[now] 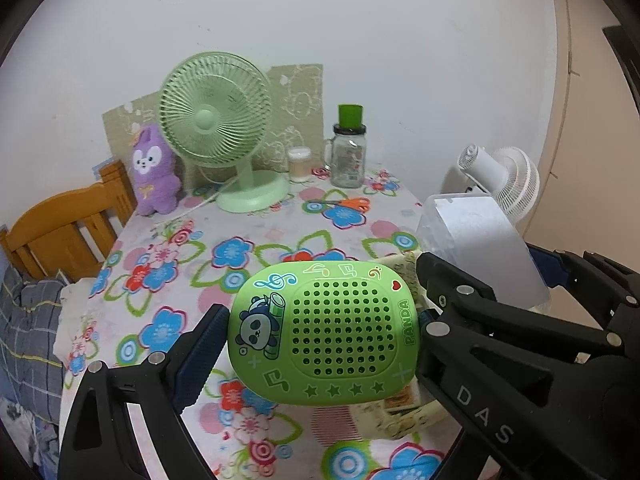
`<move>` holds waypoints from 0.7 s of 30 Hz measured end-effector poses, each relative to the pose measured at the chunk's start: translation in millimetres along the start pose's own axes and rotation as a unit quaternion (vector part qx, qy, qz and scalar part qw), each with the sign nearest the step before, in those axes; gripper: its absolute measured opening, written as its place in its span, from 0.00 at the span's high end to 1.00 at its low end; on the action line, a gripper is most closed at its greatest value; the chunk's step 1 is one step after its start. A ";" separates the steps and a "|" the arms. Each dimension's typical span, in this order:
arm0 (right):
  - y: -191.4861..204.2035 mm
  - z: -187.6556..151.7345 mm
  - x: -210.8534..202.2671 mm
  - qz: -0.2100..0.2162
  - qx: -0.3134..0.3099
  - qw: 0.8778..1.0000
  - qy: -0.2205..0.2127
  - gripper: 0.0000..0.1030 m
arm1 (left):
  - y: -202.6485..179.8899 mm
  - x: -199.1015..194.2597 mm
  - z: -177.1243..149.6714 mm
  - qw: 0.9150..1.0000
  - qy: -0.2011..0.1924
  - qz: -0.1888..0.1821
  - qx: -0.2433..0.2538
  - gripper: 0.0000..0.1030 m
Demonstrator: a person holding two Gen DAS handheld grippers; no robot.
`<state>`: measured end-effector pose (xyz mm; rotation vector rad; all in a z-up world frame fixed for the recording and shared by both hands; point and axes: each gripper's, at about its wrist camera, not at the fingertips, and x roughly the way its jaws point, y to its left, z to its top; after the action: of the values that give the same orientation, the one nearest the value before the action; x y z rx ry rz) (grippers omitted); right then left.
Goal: Organize rigid objects
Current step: 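Carry the green speaker and white case with both grippers into the paper box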
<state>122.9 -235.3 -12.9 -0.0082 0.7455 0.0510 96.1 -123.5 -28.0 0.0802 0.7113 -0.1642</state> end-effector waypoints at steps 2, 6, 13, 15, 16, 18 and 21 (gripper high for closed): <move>-7.7 -1.5 6.9 0.001 0.004 1.000 0.008 0.40 | -6.5 6.6 -0.3 1.000 0.005 -0.003 0.003 0.08; -18.3 -4.8 18.3 0.000 0.007 1.000 0.019 0.39 | -15.7 20.2 -1.6 1.000 0.012 -0.006 0.007 0.08; -32.0 -11.7 42.4 0.001 0.012 0.999 0.040 0.39 | -25.0 40.8 -6.3 1.000 0.029 -0.001 0.009 0.08; -35.5 -14.0 49.1 0.002 0.015 0.999 0.047 0.39 | -28.3 45.7 -7.9 0.999 0.033 0.001 0.011 0.08; -37.1 -15.3 52.1 0.001 0.017 0.999 0.050 0.39 | -30.4 48.9 -9.4 0.999 0.036 0.002 0.014 0.08; -40.1 -18.9 59.5 0.002 0.021 0.998 0.059 0.39 | -33.4 54.5 -11.7 0.999 0.043 0.002 0.016 0.08; -43.2 -23.0 67.5 0.003 0.022 0.997 0.070 0.39 | -38.4 60.9 -14.9 0.998 0.050 0.006 0.025 0.08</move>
<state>158.9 -276.0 -76.1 0.0322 0.8873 0.0399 125.1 -166.9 -79.8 0.1404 0.8061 -0.1667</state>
